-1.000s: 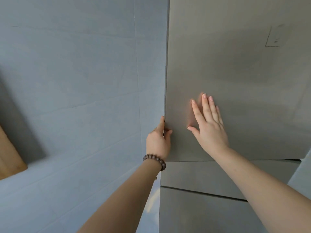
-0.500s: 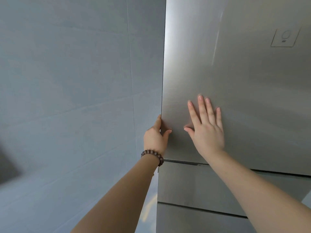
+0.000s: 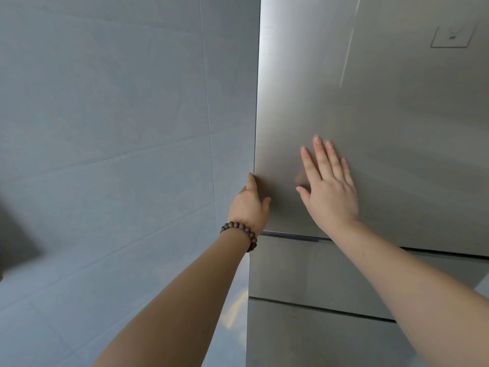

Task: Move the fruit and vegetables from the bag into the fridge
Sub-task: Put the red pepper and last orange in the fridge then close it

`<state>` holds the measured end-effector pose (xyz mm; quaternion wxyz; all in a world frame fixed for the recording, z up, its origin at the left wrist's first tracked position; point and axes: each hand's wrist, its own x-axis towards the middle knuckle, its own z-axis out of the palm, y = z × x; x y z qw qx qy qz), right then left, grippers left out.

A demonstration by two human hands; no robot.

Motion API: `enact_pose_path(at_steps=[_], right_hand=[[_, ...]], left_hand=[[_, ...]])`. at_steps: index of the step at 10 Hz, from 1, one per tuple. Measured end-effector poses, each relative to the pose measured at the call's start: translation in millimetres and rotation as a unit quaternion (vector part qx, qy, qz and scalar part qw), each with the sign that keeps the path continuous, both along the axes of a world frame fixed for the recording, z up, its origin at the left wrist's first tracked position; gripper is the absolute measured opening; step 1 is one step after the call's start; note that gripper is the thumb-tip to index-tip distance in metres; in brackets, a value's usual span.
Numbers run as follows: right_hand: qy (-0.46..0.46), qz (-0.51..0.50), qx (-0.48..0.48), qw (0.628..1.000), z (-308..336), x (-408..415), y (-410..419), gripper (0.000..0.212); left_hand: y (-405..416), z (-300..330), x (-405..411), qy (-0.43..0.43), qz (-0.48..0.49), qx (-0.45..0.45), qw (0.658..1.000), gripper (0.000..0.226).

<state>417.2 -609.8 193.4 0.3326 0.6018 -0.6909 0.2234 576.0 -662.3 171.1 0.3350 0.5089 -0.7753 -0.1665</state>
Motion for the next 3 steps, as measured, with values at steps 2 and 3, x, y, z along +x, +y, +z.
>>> enact_pose_path(at_steps=[2, 3], right_hand=[[-0.115, -0.016, 0.093, 0.989, -47.8, -8.1, 48.1, 0.072], [-0.161, -0.032, 0.114, 0.98, -77.1, -10.1, 77.7, 0.069]], left_hand=[[38.6, -31.5, 17.1, -0.099, -0.019, -0.009, 0.995, 0.071], [61.9, -54.4, 22.0, -0.135, -0.013, -0.019, 0.991, 0.072]])
